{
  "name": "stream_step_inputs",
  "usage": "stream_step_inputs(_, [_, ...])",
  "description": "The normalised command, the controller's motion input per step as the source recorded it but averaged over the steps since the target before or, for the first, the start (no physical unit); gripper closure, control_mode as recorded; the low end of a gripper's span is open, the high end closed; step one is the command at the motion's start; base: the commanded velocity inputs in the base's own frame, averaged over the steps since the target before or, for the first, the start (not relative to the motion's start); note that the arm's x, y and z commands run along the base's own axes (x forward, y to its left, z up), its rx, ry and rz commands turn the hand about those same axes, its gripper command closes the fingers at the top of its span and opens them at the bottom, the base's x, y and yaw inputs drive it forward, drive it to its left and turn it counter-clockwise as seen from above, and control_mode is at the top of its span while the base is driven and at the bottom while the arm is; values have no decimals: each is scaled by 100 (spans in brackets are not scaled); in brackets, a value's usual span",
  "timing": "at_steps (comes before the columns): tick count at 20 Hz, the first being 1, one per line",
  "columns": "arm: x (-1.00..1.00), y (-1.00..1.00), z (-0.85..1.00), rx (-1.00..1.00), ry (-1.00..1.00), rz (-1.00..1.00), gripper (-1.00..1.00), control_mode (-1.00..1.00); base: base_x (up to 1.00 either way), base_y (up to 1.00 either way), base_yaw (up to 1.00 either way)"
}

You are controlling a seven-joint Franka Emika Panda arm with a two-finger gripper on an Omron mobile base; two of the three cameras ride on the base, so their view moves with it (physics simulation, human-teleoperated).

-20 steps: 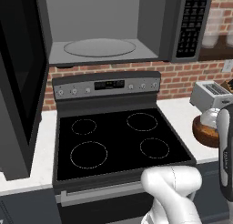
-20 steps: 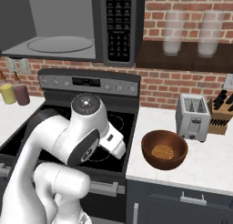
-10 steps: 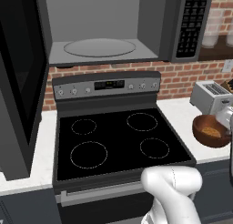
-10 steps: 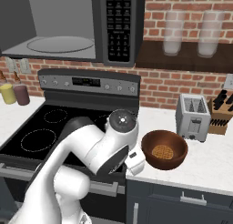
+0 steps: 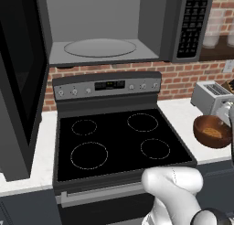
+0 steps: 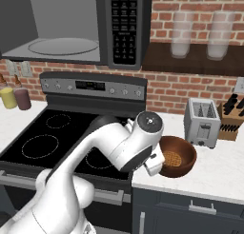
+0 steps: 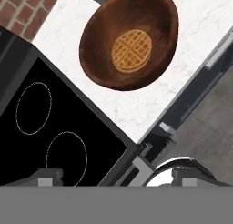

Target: Open the microwave, place the bowl with waffle inside the microwave, then close the microwave door and turn it on.

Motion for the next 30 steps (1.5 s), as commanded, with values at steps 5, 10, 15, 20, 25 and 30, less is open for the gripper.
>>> stream_step_inputs(5, [56, -20, -48, 1, 21, 0, -100, -100, 0, 0, 0])
stream_step_inputs(10, [4, -74, -63, 7, 12, -15, -100, -100, 0, 0, 0])
stream_step_inputs(15, [0, -49, -29, 12, 1, -29, -100, -100, 0, 0, 0])
stream_step_inputs(20, [10, -15, -10, 8, -1, -22, -100, -100, 0, 0, 0])
stream_step_inputs(25, [23, -12, -30, 3, 0, -19, -100, -100, 0, 0, 0])
stream_step_inputs(30, [31, -20, -36, 1, 0, -18, -100, -100, 0, 0, 0])
